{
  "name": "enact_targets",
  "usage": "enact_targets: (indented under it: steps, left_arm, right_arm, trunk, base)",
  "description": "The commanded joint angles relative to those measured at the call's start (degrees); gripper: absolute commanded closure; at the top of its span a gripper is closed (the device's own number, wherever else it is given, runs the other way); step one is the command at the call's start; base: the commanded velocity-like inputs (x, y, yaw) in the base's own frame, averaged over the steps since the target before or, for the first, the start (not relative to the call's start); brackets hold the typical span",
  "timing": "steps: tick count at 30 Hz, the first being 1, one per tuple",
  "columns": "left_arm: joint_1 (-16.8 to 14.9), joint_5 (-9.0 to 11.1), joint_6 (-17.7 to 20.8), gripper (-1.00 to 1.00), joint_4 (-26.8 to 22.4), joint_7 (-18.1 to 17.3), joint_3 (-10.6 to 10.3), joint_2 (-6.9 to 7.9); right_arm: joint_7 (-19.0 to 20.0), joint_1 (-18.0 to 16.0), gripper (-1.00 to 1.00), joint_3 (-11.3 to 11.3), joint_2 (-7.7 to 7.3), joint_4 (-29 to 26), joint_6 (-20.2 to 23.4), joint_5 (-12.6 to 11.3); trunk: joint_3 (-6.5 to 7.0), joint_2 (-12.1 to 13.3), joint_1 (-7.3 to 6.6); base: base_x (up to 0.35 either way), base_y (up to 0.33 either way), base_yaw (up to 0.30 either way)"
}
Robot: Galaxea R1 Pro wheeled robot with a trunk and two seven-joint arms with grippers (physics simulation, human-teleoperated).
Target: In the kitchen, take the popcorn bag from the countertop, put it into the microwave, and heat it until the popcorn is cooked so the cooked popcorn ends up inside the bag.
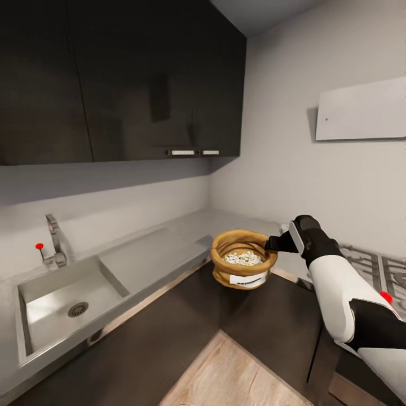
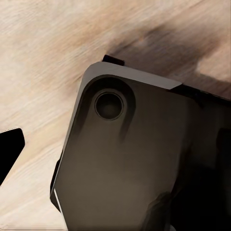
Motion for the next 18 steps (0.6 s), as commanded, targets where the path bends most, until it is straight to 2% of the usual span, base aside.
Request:
enact_targets:
  steps: [1,3,5,16,18]
  left_arm:
    - [0.0,0.2,-0.1,-1.0,0.0,0.1,0.0,-0.02]
    - [0.0,0.2,-0.1,-1.0,0.0,0.1,0.0,-0.02]
    - [0.0,0.3,-0.3,-1.0,-0.1,0.1,0.3,-0.02]
    - [0.0,0.2,-0.3,-1.0,-0.1,0.1,0.2,-0.02]
    - [0.0,0.2,-0.3,-1.0,-0.1,0.1,0.4,-0.13]
  right_arm:
    - [0.5,0.0,1.0,-0.2,0.03,-0.1,0.2,0.6]
    - [0.5,0.0,1.0,-0.2,-0.03,-0.1,0.2,0.6]
    - [0.6,0.6,1.0,0.4,0.6,0.0,-0.3,1.0]
    - [0.6,3.5,1.0,0.4,0.47,0.0,-0.3,1.3]
    - [0.6,3.5,1.0,0.4,0.46,0.0,-0.2,1.3]
  trunk:
    - [-0.08,-0.1,-0.03]
    - [-0.08,-0.1,-0.03]
    - [-0.08,-0.1,-0.02]
    - [-0.08,-0.1,-0.02]
    - [-0.08,-0.1,-0.02]
  base:
    - [-0.315,0.153,0.0]
    - [-0.315,0.153,0.0]
    - [0.0,0.0,0.0]
    - [-0.004,0.0,0.0]
    - [-0.285,0.0,0.0]
